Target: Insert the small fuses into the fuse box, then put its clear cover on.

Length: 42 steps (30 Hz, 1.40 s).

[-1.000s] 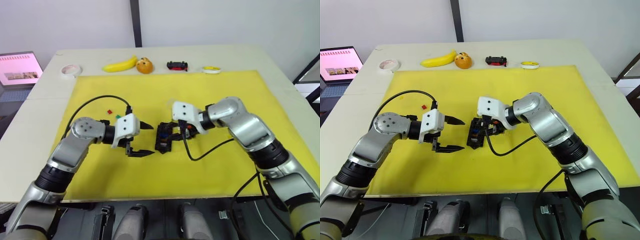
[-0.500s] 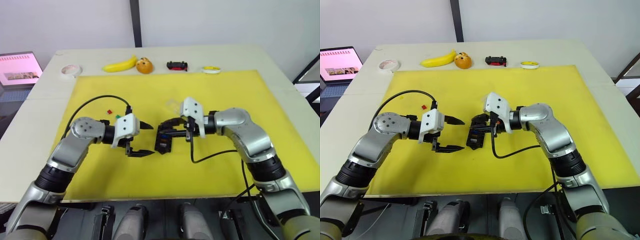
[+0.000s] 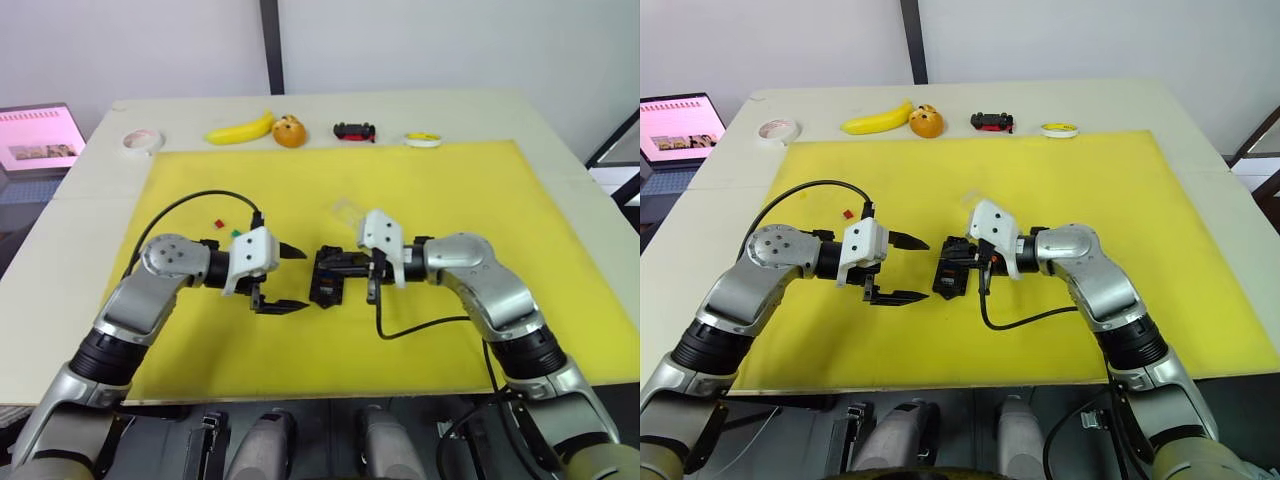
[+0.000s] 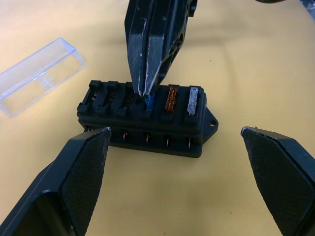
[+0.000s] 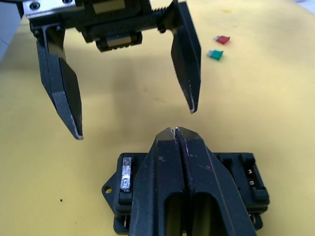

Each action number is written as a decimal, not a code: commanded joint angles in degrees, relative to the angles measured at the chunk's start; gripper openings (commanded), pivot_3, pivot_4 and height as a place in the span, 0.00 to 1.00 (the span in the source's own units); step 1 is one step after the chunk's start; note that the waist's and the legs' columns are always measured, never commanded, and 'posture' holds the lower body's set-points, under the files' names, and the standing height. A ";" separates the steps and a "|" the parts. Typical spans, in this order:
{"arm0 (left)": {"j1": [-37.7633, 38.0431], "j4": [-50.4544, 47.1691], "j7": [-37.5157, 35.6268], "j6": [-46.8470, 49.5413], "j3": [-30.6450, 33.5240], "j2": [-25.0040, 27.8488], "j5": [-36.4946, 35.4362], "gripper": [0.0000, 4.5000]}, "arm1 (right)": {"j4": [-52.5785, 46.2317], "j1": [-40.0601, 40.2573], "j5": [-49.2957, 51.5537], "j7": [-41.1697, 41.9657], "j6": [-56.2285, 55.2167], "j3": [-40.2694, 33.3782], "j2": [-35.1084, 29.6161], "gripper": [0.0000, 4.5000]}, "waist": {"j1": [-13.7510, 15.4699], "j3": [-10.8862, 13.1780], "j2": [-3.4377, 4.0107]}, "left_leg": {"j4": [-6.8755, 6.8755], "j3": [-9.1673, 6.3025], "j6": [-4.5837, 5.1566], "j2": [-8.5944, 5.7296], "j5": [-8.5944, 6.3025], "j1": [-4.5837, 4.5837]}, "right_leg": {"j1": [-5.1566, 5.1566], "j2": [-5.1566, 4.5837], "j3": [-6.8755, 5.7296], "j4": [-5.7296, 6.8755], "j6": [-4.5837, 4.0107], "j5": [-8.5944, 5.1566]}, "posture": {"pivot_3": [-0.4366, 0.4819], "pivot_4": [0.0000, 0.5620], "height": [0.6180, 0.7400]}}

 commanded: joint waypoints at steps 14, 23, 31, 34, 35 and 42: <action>-1.11 -0.40 0.10 -0.80 0.98 -0.01 -0.13 1.00 | 0.77 -0.34 -5.20 -2.37 3.90 3.82 -1.68 0.01 | 0.05 -0.01 0.00 | 0.01 0.00 0.00 0.00 0.00 0.01 | 0.02 0.00 0.00 0.00 0.00 0.00 | 0.48 0.27 1.00; 0.45 -1.25 0.98 0.10 2.69 0.42 -1.19 1.00 | -4.82 -1.19 2.42 -2.88 6.61 -3.27 0.35 0.01 | 0.04 -0.03 0.00 | 0.01 0.00 0.00 0.00 0.00 0.02 | 0.04 0.00 0.00 0.00 0.00 0.00 | 0.48 0.27 1.00; 15.09 -12.71 13.06 16.52 22.00 0.29 -15.58 1.00 | -16.04 6.18 12.26 -4.68 15.26 -20.78 -9.28 0.21 | 0.22 -0.02 0.01 | -0.03 -0.06 0.09 0.01 -0.05 -0.01 | 0.01 -0.02 0.01 -0.03 0.00 0.00 | 0.48 0.27 1.00; 23.12 -16.76 16.13 22.95 32.12 1.71 -21.62 1.00 | -16.95 12.48 14.03 -4.36 16.30 -28.06 -14.56 0.54 | 0.27 -0.02 0.01 | -0.01 -0.02 0.39 0.00 -0.22 -0.01 | 0.04 -0.06 0.04 -0.07 0.00 0.00 | 0.48 0.27 1.00; 25.67 -17.61 16.69 24.54 35.13 2.36 -23.05 1.00 | -16.82 14.54 14.25 -4.11 16.07 -30.17 -16.09 0.66 | 0.27 -0.01 0.01 | -0.01 -0.01 0.39 0.00 -0.22 0.00 | 0.04 -0.06 0.05 -0.06 0.00 0.00 | 0.48 0.27 1.00; 42.03 -16.35 17.58 31.87 53.17 4.29 -30.77 1.00 | -13.46 24.68 14.43 -4.38 13.88 -40.33 -21.37 0.99 | 0.25 -0.03 0.03 | -0.05 0.06 0.40 0.05 -0.23 0.09 | 0.12 -0.03 0.06 -0.07 -0.02 -0.01 | 0.48 0.27 1.00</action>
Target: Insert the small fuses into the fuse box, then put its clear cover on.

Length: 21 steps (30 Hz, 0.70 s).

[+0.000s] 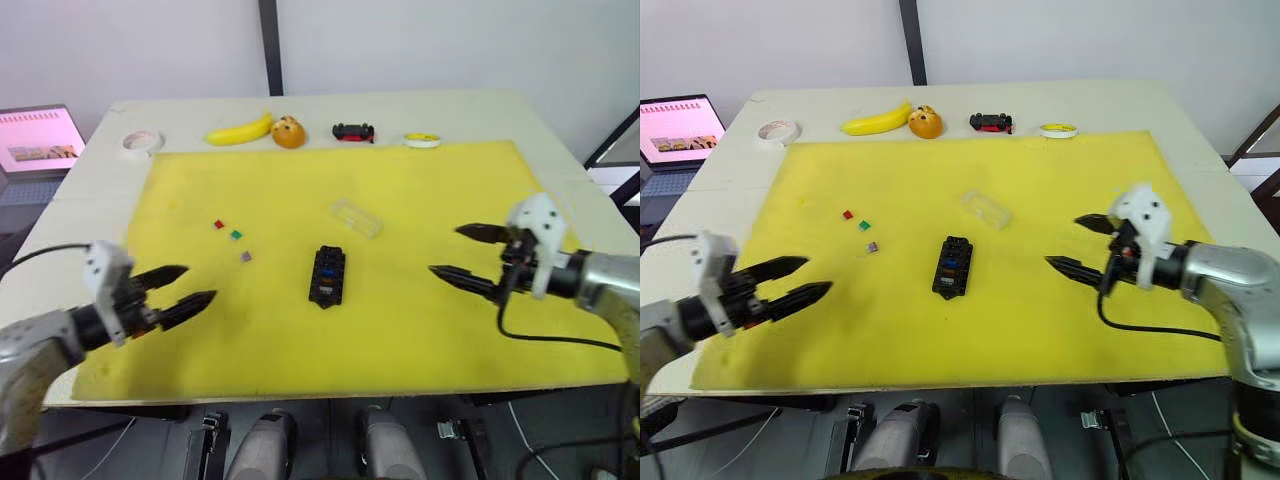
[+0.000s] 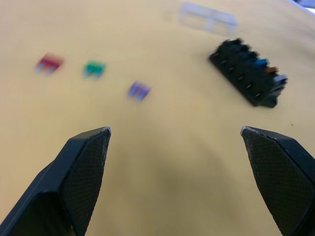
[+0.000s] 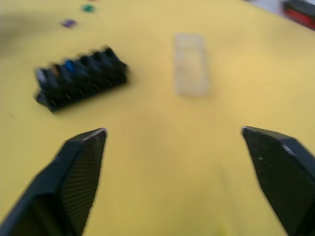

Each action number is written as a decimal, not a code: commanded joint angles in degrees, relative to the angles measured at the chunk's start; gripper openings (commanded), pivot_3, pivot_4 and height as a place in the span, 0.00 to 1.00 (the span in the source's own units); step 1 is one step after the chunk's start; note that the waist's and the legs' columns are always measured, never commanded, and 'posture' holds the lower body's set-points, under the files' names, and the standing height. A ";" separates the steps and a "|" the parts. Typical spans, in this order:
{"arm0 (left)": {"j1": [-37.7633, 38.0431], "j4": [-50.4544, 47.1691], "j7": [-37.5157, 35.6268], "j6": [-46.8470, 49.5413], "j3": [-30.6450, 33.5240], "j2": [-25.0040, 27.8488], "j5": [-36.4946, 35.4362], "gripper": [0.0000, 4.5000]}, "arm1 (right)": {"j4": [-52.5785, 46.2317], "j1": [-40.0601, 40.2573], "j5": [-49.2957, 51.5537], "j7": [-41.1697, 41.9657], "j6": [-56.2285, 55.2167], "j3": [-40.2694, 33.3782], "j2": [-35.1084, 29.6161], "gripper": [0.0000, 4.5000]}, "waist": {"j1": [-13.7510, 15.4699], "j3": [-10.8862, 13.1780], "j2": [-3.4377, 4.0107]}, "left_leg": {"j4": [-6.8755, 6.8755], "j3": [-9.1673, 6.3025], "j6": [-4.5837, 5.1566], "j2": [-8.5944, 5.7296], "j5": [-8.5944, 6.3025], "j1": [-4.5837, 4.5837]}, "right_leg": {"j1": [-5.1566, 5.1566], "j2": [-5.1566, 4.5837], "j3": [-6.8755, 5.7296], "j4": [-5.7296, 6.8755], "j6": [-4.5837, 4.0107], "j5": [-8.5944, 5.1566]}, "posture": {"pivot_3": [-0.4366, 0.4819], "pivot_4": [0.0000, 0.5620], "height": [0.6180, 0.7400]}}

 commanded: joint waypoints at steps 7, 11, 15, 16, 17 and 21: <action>10.20 3.71 0.44 -1.63 10.00 0.30 -1.27 1.00 | 0.73 4.36 0.64 -2.81 -2.38 -5.79 -1.18 0.99 | 0.17 -0.01 0.00 | 0.00 0.02 0.02 -0.01 -0.02 0.02 | 0.10 -0.07 -0.01 -0.07 -0.01 0.00 | 0.48 0.27 1.00; 8.71 2.81 0.80 -0.87 7.96 0.83 -2.66 1.00 | 0.10 3.56 1.26 -3.82 -2.55 -4.47 -1.05 0.99 | 0.10 -0.01 0.01 | 0.00 0.02 0.02 -0.01 -0.02 0.03 | 0.12 -0.08 -0.02 -0.07 -0.01 -0.01 | 0.48 0.27 1.00; 0.78 5.87 1.51 5.99 3.21 3.46 -7.34 1.00 | -0.68 1.33 2.13 -3.34 -3.10 -0.76 -0.92 0.99 | 0.15 -0.02 0.01 | 0.00 0.01 0.01 0.00 -0.02 0.03 | 0.12 -0.08 -0.03 -0.07 -0.01 0.00 | 0.48 0.27 1.00; -0.79 6.70 0.80 7.59 2.05 4.77 -8.13 1.00 | -1.14 0.50 2.42 -3.12 -3.20 0.46 -0.90 0.99 | 0.04 -0.02 0.00 | 0.00 0.01 0.01 0.00 -0.02 0.05 | 0.13 -0.07 -0.03 -0.06 -0.01 0.00 | 0.48 0.27 1.00; -3.31 8.35 0.88 10.49 0.98 6.06 -9.73 1.00 | -1.95 -0.72 3.05 -2.99 -2.93 1.98 -0.65 0.99 | -0.02 -0.02 0.02 | 0.00 0.00 0.01 0.00 -0.02 0.04 | 0.11 -0.05 -0.04 -0.05 -0.01 0.00 | 0.48 0.27 1.00; -13.26 15.21 3.34 20.26 -5.32 8.92 -12.21 1.00 | -6.31 -5.77 6.36 -3.22 -0.87 8.43 0.97 0.99 | -0.29 -0.03 0.06 | -0.01 0.01 0.01 0.01 -0.02 0.04 | 0.02 0.00 -0.01 -0.03 -0.01 0.00 | 0.48 0.27 1.00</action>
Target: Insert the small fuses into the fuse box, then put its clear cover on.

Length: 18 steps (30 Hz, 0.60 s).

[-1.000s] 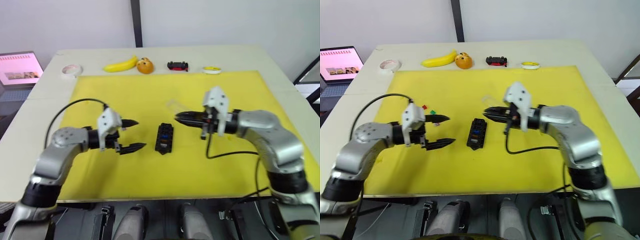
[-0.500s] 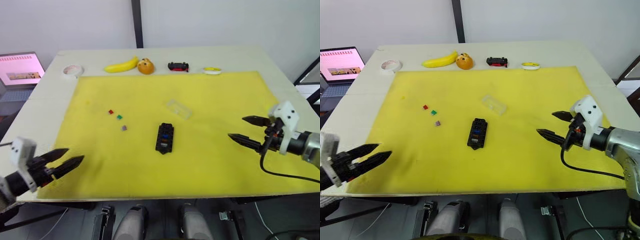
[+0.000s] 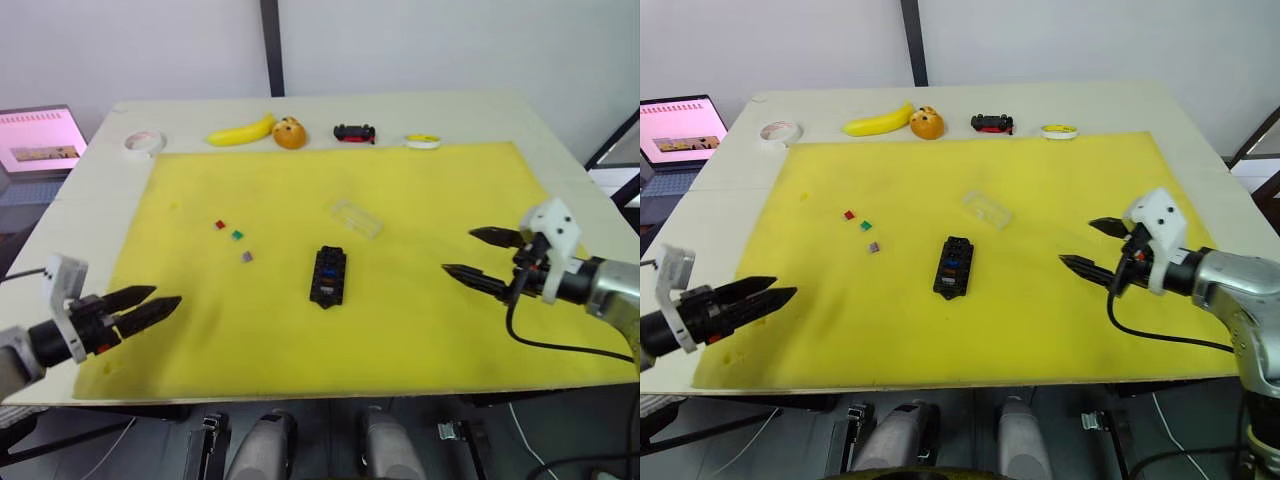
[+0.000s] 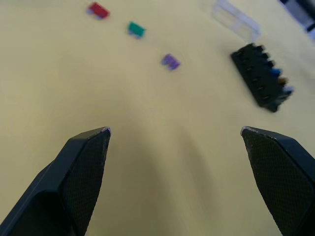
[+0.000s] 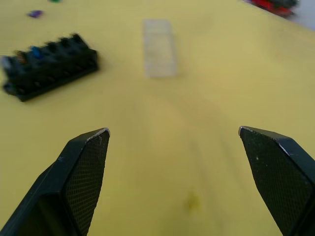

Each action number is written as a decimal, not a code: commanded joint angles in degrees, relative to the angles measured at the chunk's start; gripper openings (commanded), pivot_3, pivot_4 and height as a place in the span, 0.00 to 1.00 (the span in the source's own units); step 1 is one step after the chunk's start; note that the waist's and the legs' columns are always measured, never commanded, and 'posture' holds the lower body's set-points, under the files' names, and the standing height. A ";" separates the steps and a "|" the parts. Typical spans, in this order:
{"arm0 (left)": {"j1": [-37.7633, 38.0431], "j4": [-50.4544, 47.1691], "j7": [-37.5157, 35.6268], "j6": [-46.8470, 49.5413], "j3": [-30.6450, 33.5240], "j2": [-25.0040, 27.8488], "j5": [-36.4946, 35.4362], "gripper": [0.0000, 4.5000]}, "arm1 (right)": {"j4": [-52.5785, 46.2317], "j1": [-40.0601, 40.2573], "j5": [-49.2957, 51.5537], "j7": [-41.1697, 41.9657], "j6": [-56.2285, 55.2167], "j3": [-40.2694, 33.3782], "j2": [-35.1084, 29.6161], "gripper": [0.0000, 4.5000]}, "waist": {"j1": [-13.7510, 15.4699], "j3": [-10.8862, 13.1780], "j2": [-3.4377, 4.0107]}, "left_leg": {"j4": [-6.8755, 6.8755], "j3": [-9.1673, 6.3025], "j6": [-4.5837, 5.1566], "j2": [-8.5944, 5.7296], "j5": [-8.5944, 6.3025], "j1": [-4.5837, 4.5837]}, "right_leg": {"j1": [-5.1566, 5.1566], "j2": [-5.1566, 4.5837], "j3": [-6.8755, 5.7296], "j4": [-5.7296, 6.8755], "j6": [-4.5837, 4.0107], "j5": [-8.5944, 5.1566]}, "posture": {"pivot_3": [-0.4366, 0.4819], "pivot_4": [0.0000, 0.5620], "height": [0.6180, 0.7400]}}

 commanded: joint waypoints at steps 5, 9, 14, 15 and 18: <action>-18.53 16.28 5.26 18.03 -7.75 -0.20 -4.13 1.00 | -8.86 -8.18 6.18 -3.16 3.87 9.92 5.90 0.99 | 0.28 0.00 -0.04 | 0.00 -0.05 -0.02 -0.01 0.01 -0.02 | -0.03 0.01 -0.02 0.05 0.01 0.00 | 0.48 0.27 1.00; -26.59 24.01 7.62 23.10 -8.37 -3.52 -3.75 1.00 | -9.27 -10.84 4.94 -5.73 3.46 15.10 9.72 0.99 | 0.24 -0.04 -0.12 | 0.07 -0.06 -0.04 -0.08 0.02 -0.05 | -0.03 -0.02 -0.04 0.06 0.02 0.01 | 0.48 0.27 1.00; -32.70 30.46 9.78 26.48 -6.49 -7.48 -3.59 1.00 | -9.03 -13.27 2.24 -7.55 2.16 20.42 12.42 0.99 | 0.12 -0.04 -0.13 | 0.05 -0.06 -0.42 -0.07 0.24 -0.08 | -0.13 -0.01 -0.03 0.10 0.02 0.01 | 0.48 0.27 1.00; -33.38 31.23 10.22 26.38 -6.43 -8.26 -3.24 1.00 | -8.83 -13.66 1.79 -7.90 2.03 21.15 12.88 0.99 | 0.10 -0.04 -0.13 | 0.05 -0.06 -0.42 -0.07 0.24 -0.07 | -0.13 -0.01 -0.03 0.11 0.02 0.01 | 0.48 0.27 1.00; -34.49 32.76 10.96 25.24 -6.95 -9.95 -2.10 1.00 | -8.27 -14.24 0.41 -8.63 1.49 22.68 13.85 0.99 | 0.09 -0.04 -0.14 | 0.05 -0.06 -0.43 -0.07 0.24 -0.08 | -0.14 -0.01 -0.02 0.12 0.01 0.01 | 0.48 0.27 1.00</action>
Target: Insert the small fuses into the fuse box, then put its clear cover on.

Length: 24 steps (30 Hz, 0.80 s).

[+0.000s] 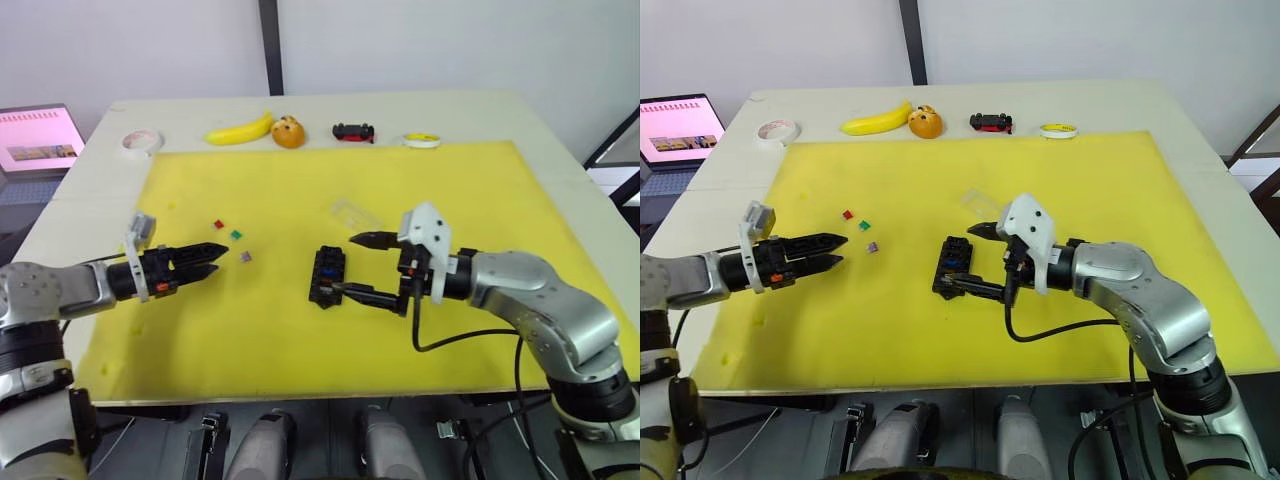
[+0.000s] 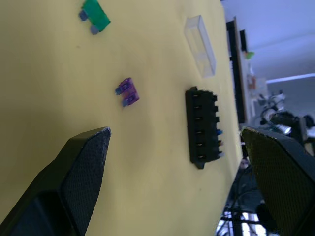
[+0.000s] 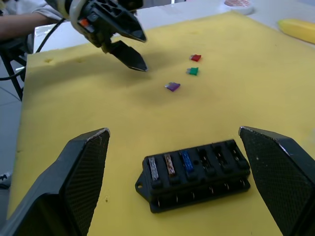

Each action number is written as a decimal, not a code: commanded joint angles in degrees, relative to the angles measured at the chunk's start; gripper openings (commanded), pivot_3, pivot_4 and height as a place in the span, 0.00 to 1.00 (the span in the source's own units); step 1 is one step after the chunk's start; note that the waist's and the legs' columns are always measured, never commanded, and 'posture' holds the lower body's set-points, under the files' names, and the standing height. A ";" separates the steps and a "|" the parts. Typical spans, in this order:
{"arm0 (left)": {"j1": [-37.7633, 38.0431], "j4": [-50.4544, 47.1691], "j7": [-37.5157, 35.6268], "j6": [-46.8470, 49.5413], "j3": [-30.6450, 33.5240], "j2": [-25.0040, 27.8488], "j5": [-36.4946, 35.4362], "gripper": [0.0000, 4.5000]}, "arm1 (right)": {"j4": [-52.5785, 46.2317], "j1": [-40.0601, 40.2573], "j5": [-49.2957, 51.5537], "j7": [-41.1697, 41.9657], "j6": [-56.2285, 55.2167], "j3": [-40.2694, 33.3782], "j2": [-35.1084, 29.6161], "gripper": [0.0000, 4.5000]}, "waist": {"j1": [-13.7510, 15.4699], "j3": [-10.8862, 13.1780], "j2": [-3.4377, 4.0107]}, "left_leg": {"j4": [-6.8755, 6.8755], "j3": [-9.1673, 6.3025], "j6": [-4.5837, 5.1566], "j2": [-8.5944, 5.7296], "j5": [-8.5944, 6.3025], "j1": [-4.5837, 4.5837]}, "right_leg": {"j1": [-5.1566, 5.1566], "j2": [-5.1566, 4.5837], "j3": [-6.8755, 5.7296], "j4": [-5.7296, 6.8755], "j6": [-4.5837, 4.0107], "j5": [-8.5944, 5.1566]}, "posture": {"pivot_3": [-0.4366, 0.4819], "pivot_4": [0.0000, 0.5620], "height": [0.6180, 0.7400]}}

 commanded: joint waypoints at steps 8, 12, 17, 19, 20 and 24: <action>-2.94 5.64 2.02 -4.52 1.09 -4.89 3.53 1.00 | 0.38 -1.38 -3.39 -1.90 -2.12 1.80 1.41 0.99 | 0.24 -0.03 -0.04 | 0.01 0.00 -0.03 -0.02 0.02 0.00 | 0.02 -0.02 0.00 0.00 0.00 0.00 | 0.48 0.27 1.00; -3.04 5.53 1.54 -4.43 0.37 -6.75 3.67 1.00 | 0.70 -1.34 -3.71 -2.06 -2.20 1.72 1.41 0.99 | 0.29 -0.05 -0.04 | 0.02 -0.01 -0.03 -0.03 0.02 0.00 | 0.02 -0.02 0.00 0.00 0.00 0.00 | 0.48 0.27 1.00; -3.52 5.14 3.40 -5.69 -0.60 -9.35 5.27 1.00 | 1.23 -1.71 -4.31 -2.41 -1.88 1.63 1.55 0.99 | 0.45 -0.08 -0.05 | 0.03 -0.03 -0.03 -0.07 0.02 0.00 | 0.06 -0.06 0.00 0.00 0.01 0.00 | 0.48 0.27 1.00; -3.66 5.76 4.09 -5.13 -0.23 -9.90 5.62 1.00 | 1.47 -1.69 -4.36 -2.50 -1.79 1.56 1.51 0.99 | 0.51 -0.09 -0.05 | 0.04 -0.03 -0.03 -0.08 0.02 0.00 | 0.07 -0.06 -0.01 0.00 0.01 0.00 | 0.48 0.27 1.00; -3.32 5.57 3.86 -5.29 -0.66 -9.95 6.00 1.00 | 1.63 -1.64 -4.54 -2.59 -1.83 1.51 1.37 0.99 | 0.50 -0.10 -0.05 | 0.04 -0.04 -0.03 -0.09 0.02 0.00 | 0.08 -0.07 -0.01 0.00 0.01 0.00 | 0.48 0.27 1.00; -3.46 6.26 3.60 -4.82 -0.82 -10.43 6.24 1.00 | 1.83 -1.30 -4.66 -2.56 -1.76 0.98 0.90 0.99 | 0.49 -0.11 -0.04 | 0.04 -0.04 -0.03 -0.09 0.02 0.01 | 0.08 -0.07 -0.01 0.00 0.01 0.00 | 0.48 0.27 1.00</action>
